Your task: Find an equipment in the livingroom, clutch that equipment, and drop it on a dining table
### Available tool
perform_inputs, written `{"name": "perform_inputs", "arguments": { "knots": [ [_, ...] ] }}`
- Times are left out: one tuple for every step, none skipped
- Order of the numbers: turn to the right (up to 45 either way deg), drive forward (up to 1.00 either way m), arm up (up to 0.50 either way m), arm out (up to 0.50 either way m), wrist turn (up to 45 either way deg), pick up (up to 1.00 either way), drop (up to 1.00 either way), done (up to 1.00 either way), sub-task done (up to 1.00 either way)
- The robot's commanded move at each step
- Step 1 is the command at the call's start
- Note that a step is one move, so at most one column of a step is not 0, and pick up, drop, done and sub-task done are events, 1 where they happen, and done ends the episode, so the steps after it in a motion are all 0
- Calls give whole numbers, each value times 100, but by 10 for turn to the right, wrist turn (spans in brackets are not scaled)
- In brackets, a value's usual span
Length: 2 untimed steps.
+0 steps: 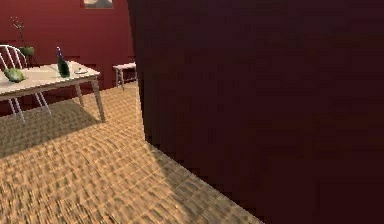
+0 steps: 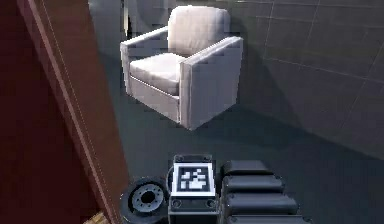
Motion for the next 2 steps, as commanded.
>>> {"name": "perform_inputs", "arguments": {
  "knots": [
    [0, 15, 0, 0, 0, 0, 0, 0, 0],
    [-390, 0, 0, 0, 0, 0, 0, 0, 0]
  ]
}}
